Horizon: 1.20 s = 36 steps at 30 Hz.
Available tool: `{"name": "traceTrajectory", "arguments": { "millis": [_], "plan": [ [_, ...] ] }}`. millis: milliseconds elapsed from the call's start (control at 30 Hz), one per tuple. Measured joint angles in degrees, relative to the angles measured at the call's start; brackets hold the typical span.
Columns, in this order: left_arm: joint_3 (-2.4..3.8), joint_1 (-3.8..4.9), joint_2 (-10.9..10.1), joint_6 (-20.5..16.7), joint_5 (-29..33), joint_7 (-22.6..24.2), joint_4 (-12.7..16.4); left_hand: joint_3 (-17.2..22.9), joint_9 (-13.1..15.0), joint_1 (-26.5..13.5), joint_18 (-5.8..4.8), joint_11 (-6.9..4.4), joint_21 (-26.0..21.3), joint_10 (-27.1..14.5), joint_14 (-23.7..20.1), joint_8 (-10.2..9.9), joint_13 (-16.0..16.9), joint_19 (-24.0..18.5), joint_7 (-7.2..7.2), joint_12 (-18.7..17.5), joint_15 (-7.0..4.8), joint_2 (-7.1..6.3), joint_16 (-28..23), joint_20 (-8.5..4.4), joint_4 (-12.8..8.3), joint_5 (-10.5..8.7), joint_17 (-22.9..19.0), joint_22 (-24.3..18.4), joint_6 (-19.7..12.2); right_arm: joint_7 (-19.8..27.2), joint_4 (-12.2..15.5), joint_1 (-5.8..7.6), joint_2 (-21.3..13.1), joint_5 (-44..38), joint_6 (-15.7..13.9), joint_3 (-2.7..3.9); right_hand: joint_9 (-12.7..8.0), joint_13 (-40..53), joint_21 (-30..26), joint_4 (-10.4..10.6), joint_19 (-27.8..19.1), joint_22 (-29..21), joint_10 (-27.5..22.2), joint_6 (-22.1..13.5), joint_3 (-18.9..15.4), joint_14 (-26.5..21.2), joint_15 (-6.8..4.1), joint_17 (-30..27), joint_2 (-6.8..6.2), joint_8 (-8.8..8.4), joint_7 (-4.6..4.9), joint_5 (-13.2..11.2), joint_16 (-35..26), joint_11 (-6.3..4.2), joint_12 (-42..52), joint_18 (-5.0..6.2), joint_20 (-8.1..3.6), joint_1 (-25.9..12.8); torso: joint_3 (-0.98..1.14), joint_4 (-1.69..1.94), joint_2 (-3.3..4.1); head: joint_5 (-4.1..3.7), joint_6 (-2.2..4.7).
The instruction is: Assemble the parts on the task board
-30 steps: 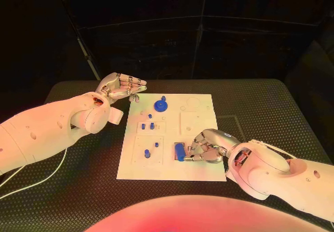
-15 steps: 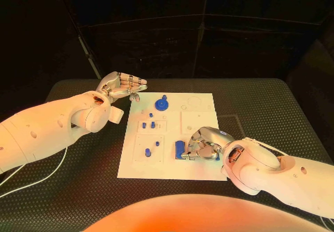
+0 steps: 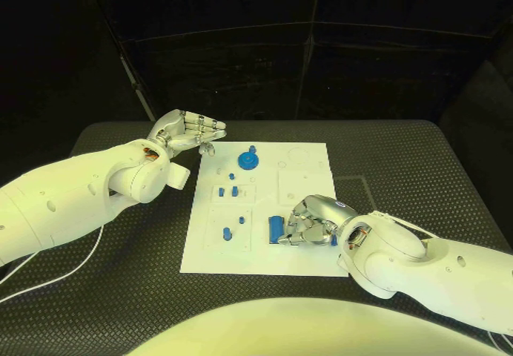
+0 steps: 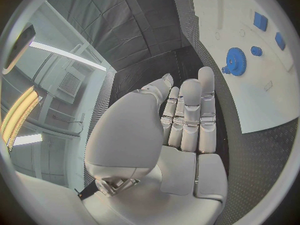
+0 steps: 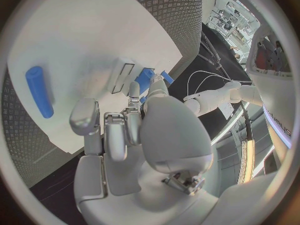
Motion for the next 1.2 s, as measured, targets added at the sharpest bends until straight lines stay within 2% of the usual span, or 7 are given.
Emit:
{"name": "traceTrajectory", "arguments": {
  "millis": [200, 400, 567, 700, 833, 1033, 1200],
  "plan": [
    [0.0, 0.0, -0.02, 0.01, 0.0, -0.08, 0.01, 0.0, 0.0, 0.0, 0.0, 0.0, 0.0, 0.0, 0.0, 0.0, 0.0, 0.0, 0.0, 0.0, 0.0, 0.0, 0.0, 0.0, 0.0, 0.0, -0.02, 0.0, 0.0, -0.41, -0.29, 0.05, -0.03, -0.13, 1.05, 0.05, 0.04, 0.3, -0.27, -2.1, -0.21, -0.28, -0.01, 0.0, 0.2, -0.09, 0.11, 0.0, -0.59, -0.28, 0.0, -2.79, -0.32, 0.01, -0.38, 0.0, 0.21, 3.46, 0.01, -0.01, -0.05, -0.04, -0.13],
    [0.0, 0.0, -0.03, 0.02, 0.0, -0.15, -0.01, 0.0, 0.0, 0.0, 0.0, 0.0, 0.0, 0.0, 0.0, 0.0, 0.0, 0.0, 0.0, 0.0, 0.0, 0.0, 0.0, 0.0, 0.0, 0.0, -0.02, 0.0, 0.0, -0.62, -0.15, 0.06, -0.21, -0.21, 1.82, 0.05, 0.03, 1.97, -0.64, -2.27, -0.42, -0.68, -0.1, -0.03, -0.56, -0.09, 0.12, 0.0, -0.25, -0.51, 0.03, -6.04, -0.36, 0.1, -0.88, 0.01, 0.42, 3.81, 0.02, 0.03, -0.08, -0.06, -0.17],
    [0.0, 0.01, -0.08, 0.02, 0.0, -0.18, -0.04, 0.0, 0.0, 0.0, 0.0, 0.0, 0.0, 0.0, 0.0, 0.0, 0.0, 0.0, 0.0, 0.0, 0.0, 0.0, 0.0, 0.0, 0.0, 0.0, -0.01, 0.0, 0.0, -0.16, 0.78, 0.06, -1.44, 0.1, 1.56, 0.03, 0.01, 1.97, -0.63, -1.6, -0.64, -0.97, -0.42, -0.83, -1.23, 0.0, 0.42, -0.01, -0.6, -1.12, 0.83, -7.33, -0.53, 0.42, -1.25, 0.01, 0.64, 3.43, 0.02, 0.02, -0.1, -0.05, -0.17],
    [0.0, 0.01, -0.14, 0.03, 0.0, -0.21, -0.04, 0.15, 0.0, 0.0, 0.0, 0.0, 0.0, 0.0, 0.0, 0.0, 0.0, 0.0, 0.0, 0.0, 0.0, 0.0, 0.0, 0.0, -0.15, 0.0, -0.01, 0.01, 0.0, 1.32, 2.27, 0.06, -3.92, 1.29, 0.49, 0.03, -0.52, 1.95, -1.03, -1.5, -0.93, -1.45, -0.95, -2.58, -1.34, -0.07, 0.94, -0.01, -0.87, -2.55, 1.61, -7.32, -0.75, 0.96, -1.88, 0.01, 0.93, 2.74, 0.05, -0.07, -0.1, -0.03, -0.1],
    [0.0, 0.01, -0.15, 0.03, 0.0, -0.22, -0.04, 0.15, 0.0, 0.0, 0.0, 0.0, 0.0, 0.0, 0.0, 0.0, 0.0, 0.0, 0.0, 0.0, 0.0, 0.0, 0.0, 0.0, -0.15, 0.0, -0.01, 0.01, 0.0, 3.45, 3.75, 0.06, -7.08, 3.94, -0.97, 0.04, -1.24, 1.92, -1.35, -1.12, -1.27, -2.05, -1.35, -3.98, -1.05, 0.0, 1.44, -0.01, -0.5, -4.32, 2.64, -4.62, -0.85, 1.77, -2.33, 0.01, 1.27, 2.37, 0.06, -0.18, -0.12, -0.24, -0.01],
    [0.0, 0.01, -0.21, 0.02, 0.0, -0.19, -0.03, 0.15, 0.0, 0.0, 0.0, 0.0, 0.0, 0.0, 0.0, 0.0, 0.0, 0.0, 0.0, 0.0, 0.0, 0.0, 0.0, 0.0, -0.15, 0.0, -0.08, 0.01, 0.0, 6.01, 5.46, 0.06, -13.4, 8.49, -2.97, 0.14, -2.41, 2.15, -2.13, 1.04, -2.07, -3.26, -2.2, -4.75, -1.77, -0.1, 1.95, -0.01, 1.27, -7.19, 3.05, 1.24, -1.33, 2.61, -4.22, 0.0, 2.07, 0.65, 0.06, -0.21, -0.16, -1.29, 0.4],
    [-0.02, -0.02, -0.21, 0.01, 0.0, -0.15, -0.08, 0.15, 0.0, 0.0, 0.0, 0.0, 0.0, 0.0, 0.0, 0.0, 0.0, 0.0, 0.0, 0.0, 0.0, 0.0, 0.0, 0.0, -0.15, 0.0, -0.08, 0.01, 0.0, 6.18, 5.48, 0.08, -16.61, 9.94, -3.87, 0.17, -2.73, 2.48, -3.07, 1.79, -2.79, -4.91, -3.4, -4.11, -2.06, -0.1, 1.96, -0.01, 1.98, -8.03, 3.01, 2.63, -2.21, 2.54, -7.46, 0.01, 2.16, 0.41, 0.05, -0.38, -0.29, -2.15, 0.61]
  ]
}}
